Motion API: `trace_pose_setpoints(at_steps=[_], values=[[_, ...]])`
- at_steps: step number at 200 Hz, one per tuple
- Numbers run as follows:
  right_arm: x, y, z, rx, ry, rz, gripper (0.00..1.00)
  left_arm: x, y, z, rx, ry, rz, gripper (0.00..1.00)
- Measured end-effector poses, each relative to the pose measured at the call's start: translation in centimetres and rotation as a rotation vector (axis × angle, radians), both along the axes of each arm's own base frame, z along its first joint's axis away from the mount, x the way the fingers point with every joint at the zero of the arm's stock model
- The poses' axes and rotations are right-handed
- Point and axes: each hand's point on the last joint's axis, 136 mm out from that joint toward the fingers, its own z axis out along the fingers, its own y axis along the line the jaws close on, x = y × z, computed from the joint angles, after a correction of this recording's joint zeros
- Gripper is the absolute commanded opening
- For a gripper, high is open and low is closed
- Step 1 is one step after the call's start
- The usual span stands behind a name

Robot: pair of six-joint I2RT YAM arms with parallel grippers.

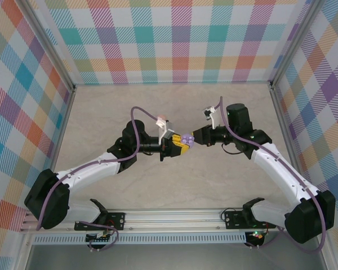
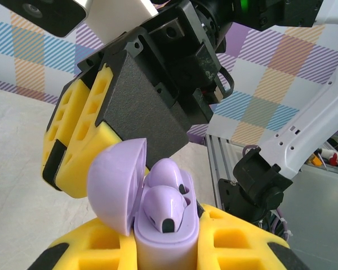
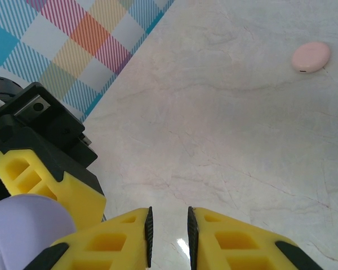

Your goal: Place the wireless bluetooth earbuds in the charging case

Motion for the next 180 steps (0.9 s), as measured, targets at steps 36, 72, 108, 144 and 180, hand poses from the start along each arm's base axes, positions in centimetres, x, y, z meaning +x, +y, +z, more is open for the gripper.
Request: trace_pose_setpoints(at_steps=[36,72,108,144,180], values=[[0.0,0.0,0.2,0.006,-0.006,0.001,0.27,0.2,-0.1,-0.1,0.003,0.003,0.002,0.0],[-0.1,-0.1,0.6,0.016,-0.019,0.004,0.27,0.4,-0.2,-0.2,0.005,0.004,0.007,0.0],[0.1,-0.2,0.9,0.013,-0.038,-0.01,0.27,0.6,-0.3,0.0,0.002,0.001,0.014,0.0],[1.3,-1.3,-0.1,-0.052,-0.045,-0.099,0.28,2.1,-0.6,-1.1,0.043,0.042,0.088,0.0],[2.4,-3.2,-1.4,-0.157,-0.048,-0.221,0.3,4.9,-0.8,-3.5,0.126,0.136,0.22,0.0]])
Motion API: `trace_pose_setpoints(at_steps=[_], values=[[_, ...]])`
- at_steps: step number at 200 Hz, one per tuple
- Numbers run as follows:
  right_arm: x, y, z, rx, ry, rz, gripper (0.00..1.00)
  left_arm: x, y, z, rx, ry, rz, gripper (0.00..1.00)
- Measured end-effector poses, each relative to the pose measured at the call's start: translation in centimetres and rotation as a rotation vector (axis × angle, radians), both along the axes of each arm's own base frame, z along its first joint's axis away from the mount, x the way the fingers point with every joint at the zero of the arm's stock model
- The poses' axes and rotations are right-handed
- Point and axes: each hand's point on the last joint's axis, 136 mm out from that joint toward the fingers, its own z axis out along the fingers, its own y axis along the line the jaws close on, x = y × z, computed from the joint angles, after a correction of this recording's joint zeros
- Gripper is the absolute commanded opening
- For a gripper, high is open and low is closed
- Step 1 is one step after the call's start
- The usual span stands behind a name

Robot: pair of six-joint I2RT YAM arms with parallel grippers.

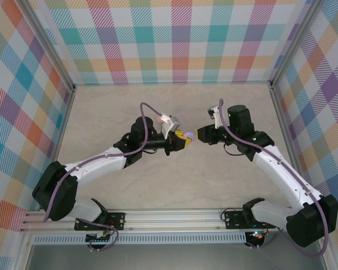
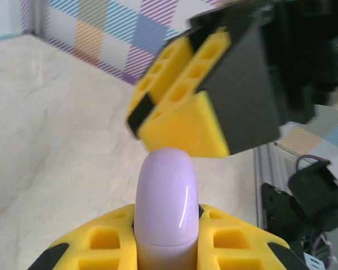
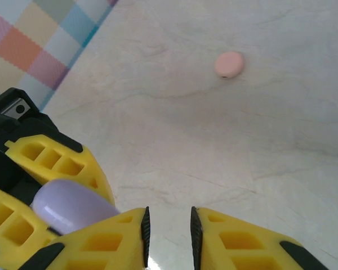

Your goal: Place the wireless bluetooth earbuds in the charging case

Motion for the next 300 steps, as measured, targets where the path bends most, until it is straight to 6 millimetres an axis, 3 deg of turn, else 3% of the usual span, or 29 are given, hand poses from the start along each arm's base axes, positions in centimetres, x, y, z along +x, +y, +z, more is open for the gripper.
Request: trace_pose_setpoints(at_steps=[64,101,128,155,254,300], values=[[0.8,-3.0,-2.2,-0.144,0.029,-0.145,0.31,5.9,0.7,-4.3,0.129,0.248,0.284,0.0],[0.8,-3.3,-2.4,-0.158,0.033,-0.158,0.32,9.6,1.6,-8.9,0.2,0.492,0.412,0.0],[0.7,-3.3,-2.5,-0.16,0.035,-0.158,0.32,10.6,2.3,-12.5,0.257,0.624,0.469,0.0],[0.5,-3.4,-2.8,-0.164,0.042,-0.157,0.32,10.9,2.6,-14.7,0.297,0.698,0.497,0.01],[0.2,-3.5,-3.4,-0.174,0.064,-0.155,0.34,14.9,2.6,-18.1,0.291,0.821,0.497,0.04],[-0.2,-3.7,-4.5,-0.185,0.086,-0.152,0.35,15.7,3.2,-19.7,0.309,0.858,0.514,0.07]])
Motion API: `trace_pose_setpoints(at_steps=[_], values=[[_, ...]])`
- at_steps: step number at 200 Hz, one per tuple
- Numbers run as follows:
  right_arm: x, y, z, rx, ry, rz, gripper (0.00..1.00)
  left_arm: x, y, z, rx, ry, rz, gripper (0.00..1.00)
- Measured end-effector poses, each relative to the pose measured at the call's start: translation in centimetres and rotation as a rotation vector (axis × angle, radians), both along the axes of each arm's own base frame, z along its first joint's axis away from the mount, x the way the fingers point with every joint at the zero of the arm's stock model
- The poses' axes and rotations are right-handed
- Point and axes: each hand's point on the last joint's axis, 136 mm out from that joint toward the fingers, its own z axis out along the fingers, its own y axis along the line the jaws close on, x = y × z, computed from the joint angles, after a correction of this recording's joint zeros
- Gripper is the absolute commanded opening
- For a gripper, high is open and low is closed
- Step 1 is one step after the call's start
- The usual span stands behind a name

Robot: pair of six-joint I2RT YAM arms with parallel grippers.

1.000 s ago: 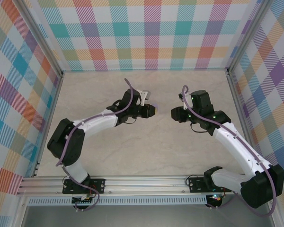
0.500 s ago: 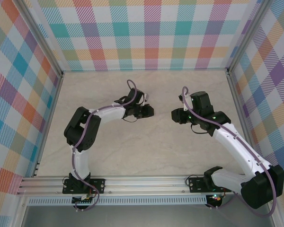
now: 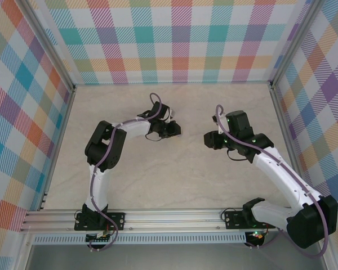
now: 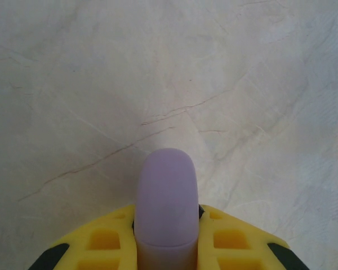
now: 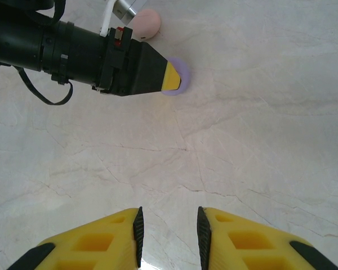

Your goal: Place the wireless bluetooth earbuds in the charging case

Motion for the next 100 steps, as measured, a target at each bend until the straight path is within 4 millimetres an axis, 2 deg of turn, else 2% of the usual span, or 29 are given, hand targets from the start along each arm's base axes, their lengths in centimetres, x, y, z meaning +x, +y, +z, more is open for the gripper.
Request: trace_pose_setpoints(at_steps=[26,69,100], values=[[-0.11,-0.06,-0.28,-0.003,0.007,-0.001,0.35,0.45,0.19,-0.2,0.008,0.008,0.007,0.19],[-0.18,-0.26,-0.28,-0.008,0.002,-0.007,0.37,0.85,0.94,-0.59,0.046,-0.002,0.011,0.52],[-0.11,-0.65,-0.55,-0.023,0.0,-0.025,0.39,0.9,0.91,-0.27,0.049,-0.02,-0.003,0.59]])
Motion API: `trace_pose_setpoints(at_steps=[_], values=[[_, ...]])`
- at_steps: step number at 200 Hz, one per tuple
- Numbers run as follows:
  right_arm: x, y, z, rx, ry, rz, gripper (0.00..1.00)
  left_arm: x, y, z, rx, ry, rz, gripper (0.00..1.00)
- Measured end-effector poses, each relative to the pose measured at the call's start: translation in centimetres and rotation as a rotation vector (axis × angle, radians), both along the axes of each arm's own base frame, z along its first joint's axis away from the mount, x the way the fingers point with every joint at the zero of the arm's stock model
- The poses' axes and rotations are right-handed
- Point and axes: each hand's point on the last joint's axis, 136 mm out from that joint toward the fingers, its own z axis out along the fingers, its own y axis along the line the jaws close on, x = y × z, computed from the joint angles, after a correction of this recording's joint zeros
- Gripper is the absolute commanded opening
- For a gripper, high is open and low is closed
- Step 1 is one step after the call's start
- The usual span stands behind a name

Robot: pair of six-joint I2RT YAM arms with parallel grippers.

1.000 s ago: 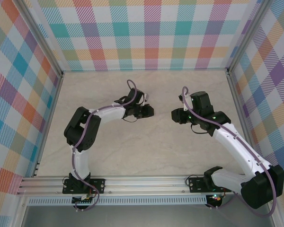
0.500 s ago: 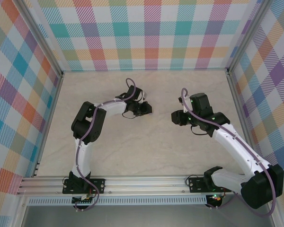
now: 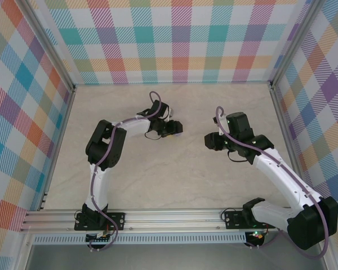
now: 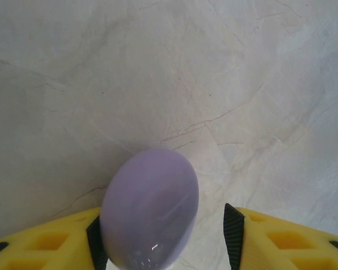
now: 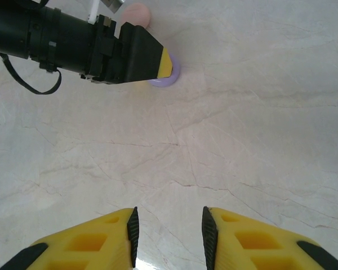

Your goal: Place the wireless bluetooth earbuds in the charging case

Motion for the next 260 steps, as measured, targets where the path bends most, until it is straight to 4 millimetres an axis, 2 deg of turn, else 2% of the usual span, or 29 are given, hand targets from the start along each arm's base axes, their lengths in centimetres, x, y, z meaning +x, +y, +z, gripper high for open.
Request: trace_pose_setpoints(at_steps=[24,48,116,143,195,221,260], values=[[0.3,-0.6,-0.2,-0.025,-0.006,-0.03,0.41,-0.1,1.0,0.3,0.056,-0.016,0.007,0.65],[0.8,-1.5,-0.4,-0.06,-0.019,-0.08,0.41,-0.9,3.1,0.9,0.144,-0.027,0.028,0.68],[1.9,-5.9,-2.3,-0.25,-0.06,-0.261,0.42,-3.5,10.1,7.5,0.365,-0.193,0.139,0.69],[2.5,-7.4,-2.7,-0.312,-0.093,-0.325,0.43,-4.8,13.2,9.0,0.452,-0.247,0.199,0.7],[3.5,-10.7,-4.7,-0.396,-0.112,-0.446,0.43,-7.1,18.6,9.2,0.632,-0.313,0.291,0.73],[4.0,-12.4,-5.8,-0.419,-0.102,-0.498,0.43,-7.4,21.1,8.9,0.715,-0.347,0.327,0.74],[4.9,-14.6,-6.7,-0.416,-0.108,-0.576,0.51,-7.6,24.4,7.7,0.815,-0.392,0.376,0.79]])
